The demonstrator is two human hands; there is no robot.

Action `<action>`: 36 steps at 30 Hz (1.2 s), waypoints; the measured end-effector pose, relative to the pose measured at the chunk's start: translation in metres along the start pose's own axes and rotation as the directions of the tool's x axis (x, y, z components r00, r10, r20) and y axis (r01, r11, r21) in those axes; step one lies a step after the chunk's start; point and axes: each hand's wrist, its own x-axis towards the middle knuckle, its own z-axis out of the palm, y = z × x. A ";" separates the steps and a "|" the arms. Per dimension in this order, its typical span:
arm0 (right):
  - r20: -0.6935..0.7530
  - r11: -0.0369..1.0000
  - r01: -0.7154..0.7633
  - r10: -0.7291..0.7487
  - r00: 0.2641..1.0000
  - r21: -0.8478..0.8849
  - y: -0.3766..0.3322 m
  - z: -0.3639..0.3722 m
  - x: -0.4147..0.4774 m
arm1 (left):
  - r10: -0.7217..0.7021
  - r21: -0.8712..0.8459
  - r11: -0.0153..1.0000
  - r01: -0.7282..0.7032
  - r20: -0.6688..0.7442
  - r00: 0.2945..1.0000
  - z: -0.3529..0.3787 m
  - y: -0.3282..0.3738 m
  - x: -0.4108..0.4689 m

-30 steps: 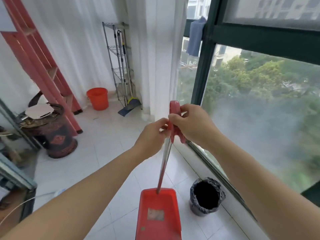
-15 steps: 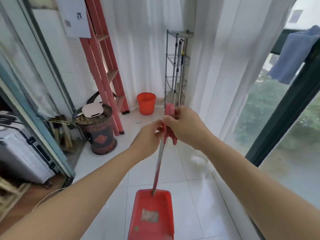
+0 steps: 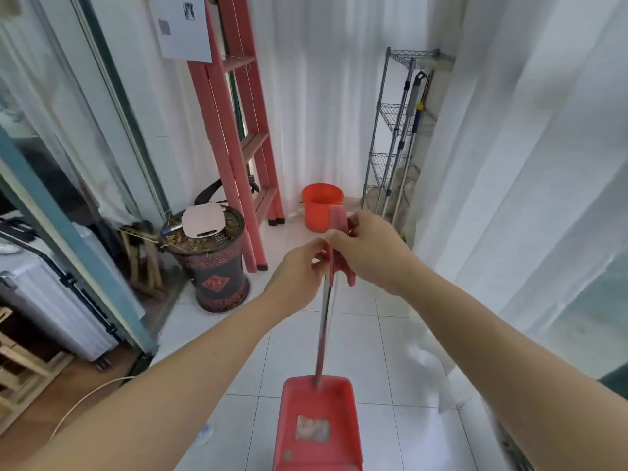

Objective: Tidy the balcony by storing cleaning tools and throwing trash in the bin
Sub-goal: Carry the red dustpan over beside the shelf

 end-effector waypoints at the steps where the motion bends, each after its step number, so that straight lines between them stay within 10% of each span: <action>1: -0.008 1.000 0.004 -0.004 1.000 -0.005 0.001 0.001 0.017 | -0.004 -0.039 0.999 0.005 0.016 1.000 0.000 -0.008 0.017; 4: -0.011 1.000 0.017 -0.017 1.000 -0.018 -0.001 0.005 0.072 | -0.004 -0.254 0.967 0.021 0.069 0.998 -0.008 -0.028 0.071; 9: -0.043 0.999 -0.015 0.013 0.999 -0.037 0.000 0.004 0.169 | 0.005 -0.030 1.000 -0.004 0.031 1.000 -0.021 -0.050 0.170; 36: 0.123 0.999 -0.030 0.031 0.992 -0.009 0.080 -0.011 0.671 | -0.028 0.035 0.999 0.028 0.011 1.000 -0.022 -0.166 0.650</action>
